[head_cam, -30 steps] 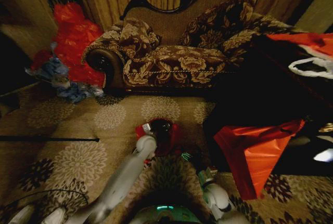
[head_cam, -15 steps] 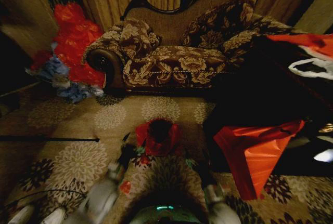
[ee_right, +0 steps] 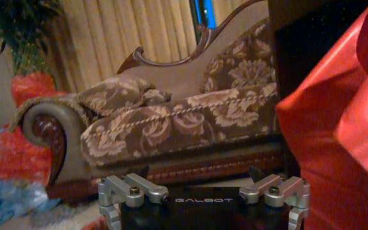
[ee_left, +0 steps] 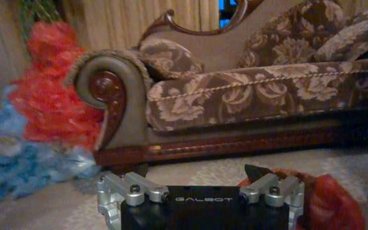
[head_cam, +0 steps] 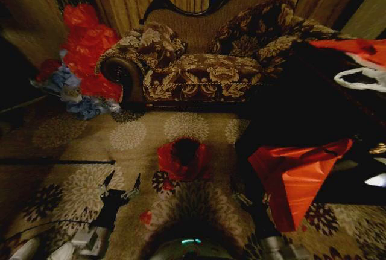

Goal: Place a garbage bag over the trash bin.

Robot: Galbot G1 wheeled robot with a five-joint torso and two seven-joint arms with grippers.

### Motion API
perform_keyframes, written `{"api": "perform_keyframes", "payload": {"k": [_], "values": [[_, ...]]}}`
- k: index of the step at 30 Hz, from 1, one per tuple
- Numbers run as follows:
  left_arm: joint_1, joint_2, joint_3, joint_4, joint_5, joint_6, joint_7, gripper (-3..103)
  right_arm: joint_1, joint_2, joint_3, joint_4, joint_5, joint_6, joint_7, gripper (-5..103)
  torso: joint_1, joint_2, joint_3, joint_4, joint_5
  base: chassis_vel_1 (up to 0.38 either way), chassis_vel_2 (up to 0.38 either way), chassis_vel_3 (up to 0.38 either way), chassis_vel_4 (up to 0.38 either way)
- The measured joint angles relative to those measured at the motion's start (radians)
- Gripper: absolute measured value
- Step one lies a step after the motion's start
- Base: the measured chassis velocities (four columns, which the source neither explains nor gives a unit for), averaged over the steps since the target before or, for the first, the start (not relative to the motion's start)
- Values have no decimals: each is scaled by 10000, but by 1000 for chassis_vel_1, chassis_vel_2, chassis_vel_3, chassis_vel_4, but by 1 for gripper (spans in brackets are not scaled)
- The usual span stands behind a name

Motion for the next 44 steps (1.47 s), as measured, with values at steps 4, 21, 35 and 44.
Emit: {"api": "perform_keyframes", "payload": {"k": [4,21,35,44], "values": [[-761,283,406,-229,-98,1175,-217,100,615,353,376,45,405,-786,-105,100,1,0,1,1,3,0,0,0,0],[-2360,1020,1001,599,-630,2258,-606,100,1830,1118,1182,-565,892,-2299,-1031,100,1,-2,1,2,3,0,0,0,0],[-2340,1009,1000,611,-630,2229,-610,100,1815,1096,1156,-575,884,-2267,-1004,100,1,-2,0,2,3,0,0,0,0],[-2335,1008,998,616,-626,2219,-610,100,1809,1091,1150,-580,878,-2256,-996,100,1,-2,0,2,3,0,0,0,0]]}}
